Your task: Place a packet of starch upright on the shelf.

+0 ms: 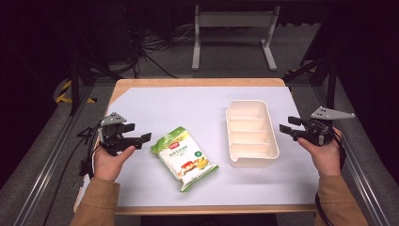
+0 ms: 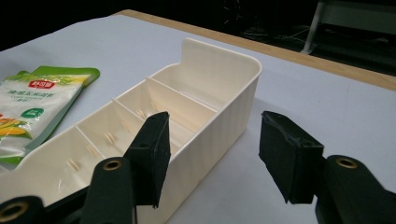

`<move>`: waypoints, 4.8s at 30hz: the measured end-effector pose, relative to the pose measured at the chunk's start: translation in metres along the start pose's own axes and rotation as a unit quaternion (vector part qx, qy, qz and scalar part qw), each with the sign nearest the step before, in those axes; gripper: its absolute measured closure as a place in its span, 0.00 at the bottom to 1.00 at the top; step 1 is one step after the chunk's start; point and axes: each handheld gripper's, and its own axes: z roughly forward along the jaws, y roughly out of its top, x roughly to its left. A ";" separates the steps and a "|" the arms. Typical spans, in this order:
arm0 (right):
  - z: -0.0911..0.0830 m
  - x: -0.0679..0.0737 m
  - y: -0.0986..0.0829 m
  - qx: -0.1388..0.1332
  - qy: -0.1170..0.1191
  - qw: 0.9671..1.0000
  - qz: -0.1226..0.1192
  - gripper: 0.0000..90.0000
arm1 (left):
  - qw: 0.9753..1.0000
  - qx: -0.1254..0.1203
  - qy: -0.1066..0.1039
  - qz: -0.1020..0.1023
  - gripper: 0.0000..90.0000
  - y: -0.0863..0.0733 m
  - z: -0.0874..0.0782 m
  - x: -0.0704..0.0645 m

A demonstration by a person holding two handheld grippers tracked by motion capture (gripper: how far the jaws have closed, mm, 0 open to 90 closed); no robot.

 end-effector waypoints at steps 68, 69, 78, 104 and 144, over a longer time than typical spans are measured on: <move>-0.007 0.003 -0.013 0.006 -0.028 1.000 0.006 0.49 | 0.978 0.197 -0.067 0.008 0.52 -0.020 0.097 -0.025; -0.007 0.003 -0.013 0.006 -0.028 1.000 0.006 0.49 | 0.978 0.199 -0.070 0.009 0.52 -0.020 0.097 -0.027; -0.006 0.003 -0.013 0.007 -0.027 1.000 0.006 0.49 | 0.974 0.200 -0.101 -0.023 0.76 -0.021 0.098 -0.025; -0.012 0.007 -0.008 -0.008 -0.028 1.000 -0.002 0.49 | 0.990 0.040 -0.109 0.086 0.90 0.021 0.021 -0.065; 0.045 0.141 0.047 -0.018 0.254 0.962 -0.103 0.48 | 0.952 -0.040 -0.176 0.246 0.91 0.047 -0.030 -0.126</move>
